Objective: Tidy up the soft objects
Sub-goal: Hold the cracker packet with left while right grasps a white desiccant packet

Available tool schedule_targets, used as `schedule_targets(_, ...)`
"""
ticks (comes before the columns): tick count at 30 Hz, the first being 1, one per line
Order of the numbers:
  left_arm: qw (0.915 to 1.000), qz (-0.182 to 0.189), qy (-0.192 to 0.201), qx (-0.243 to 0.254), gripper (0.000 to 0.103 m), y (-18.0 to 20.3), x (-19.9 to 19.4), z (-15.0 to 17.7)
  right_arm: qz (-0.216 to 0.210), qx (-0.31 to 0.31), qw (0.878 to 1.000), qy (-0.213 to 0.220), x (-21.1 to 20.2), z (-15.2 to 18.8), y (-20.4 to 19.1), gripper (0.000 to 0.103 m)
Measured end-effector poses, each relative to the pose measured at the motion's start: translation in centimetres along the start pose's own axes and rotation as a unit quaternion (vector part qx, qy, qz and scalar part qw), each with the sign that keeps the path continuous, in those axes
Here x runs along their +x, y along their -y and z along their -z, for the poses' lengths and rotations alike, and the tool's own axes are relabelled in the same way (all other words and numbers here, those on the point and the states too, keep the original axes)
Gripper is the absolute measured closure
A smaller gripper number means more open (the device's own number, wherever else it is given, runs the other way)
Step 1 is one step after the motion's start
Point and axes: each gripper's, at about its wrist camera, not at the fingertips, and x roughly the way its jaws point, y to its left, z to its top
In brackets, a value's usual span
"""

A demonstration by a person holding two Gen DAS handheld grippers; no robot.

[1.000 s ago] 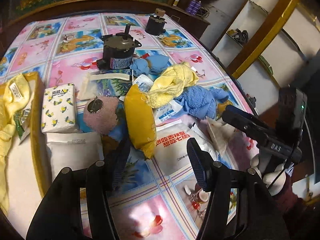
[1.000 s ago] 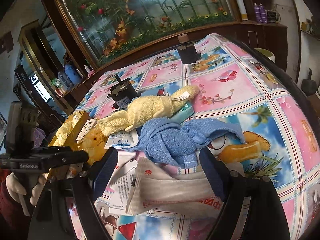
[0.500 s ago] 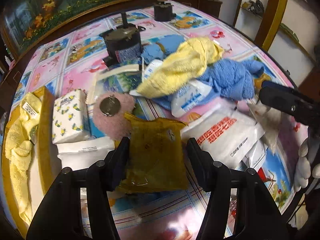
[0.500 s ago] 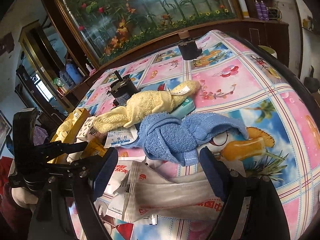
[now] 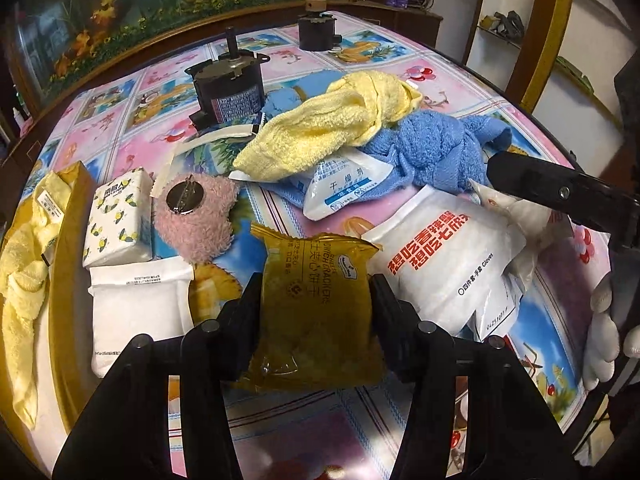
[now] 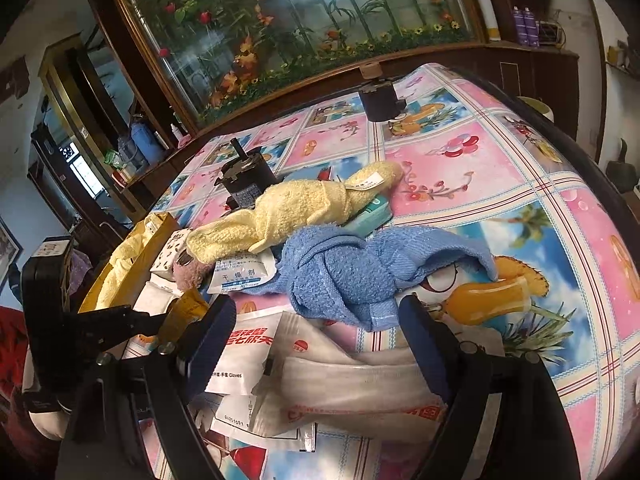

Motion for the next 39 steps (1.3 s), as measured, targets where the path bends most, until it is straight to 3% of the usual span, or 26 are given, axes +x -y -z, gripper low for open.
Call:
schedule_targets(3, 0.9992, 0.027, 0.007, -0.030, 0.055, -0.6, -0.8, 0.2, 0.004, 0.002, 1.000, 0.002, -0.1, 0.0, 0.2, 0.019)
schedule_targets(6, 0.9961, 0.042, 0.044, -0.064, 0.055, -1.5, -3.6, 1.0, 0.009, 0.005, 1.000, 0.002, -0.1, 0.0, 0.3, 0.019)
schedule_targets(12, 0.9791, 0.080, 0.114, -0.148, 0.055, -4.5, -10.6, 4.2, 0.004, 0.000, 1.000, 0.004, -0.4, -0.1, 0.3, 0.019)
schedule_targets(17, 0.9745, 0.059, 0.139, -0.166, 0.055, -6.5, -14.3, 6.8, -0.014, -0.018, 1.000, 0.002, -2.2, 0.2, -0.8, 0.019)
schedule_targets(24, 0.9691, 0.060, 0.143, -0.192, 0.055, -7.9, -14.5, 8.5, -0.100, -0.075, 0.990, -0.062, -1.3, -0.2, -6.4, 0.019)
schedule_targets(27, 0.9690, 0.061, 0.140, -0.194, 0.055, -7.8, -14.4, 8.9, -0.065, -0.122, 0.987, -0.077, 0.8, -0.7, -9.0, 0.019)
schedule_targets(31, 0.9712, 0.073, 0.127, -0.188, 0.055, -7.2, -13.7, 9.2, -0.019, -0.117, 0.989, -0.085, 3.8, -2.1, -9.3, 0.020)
schedule_targets(35, 0.9743, 0.087, 0.112, -0.175, 0.055, -6.2, -12.6, 9.2, -0.015, -0.073, 0.996, -0.052, 3.2, -5.0, -7.4, 0.020)
schedule_targets(39, 0.9779, 0.096, 0.091, -0.162, 0.055, -5.2, -11.0, 9.1, -0.033, -0.036, 0.997, -0.067, 2.2, -6.4, -5.5, 0.020)
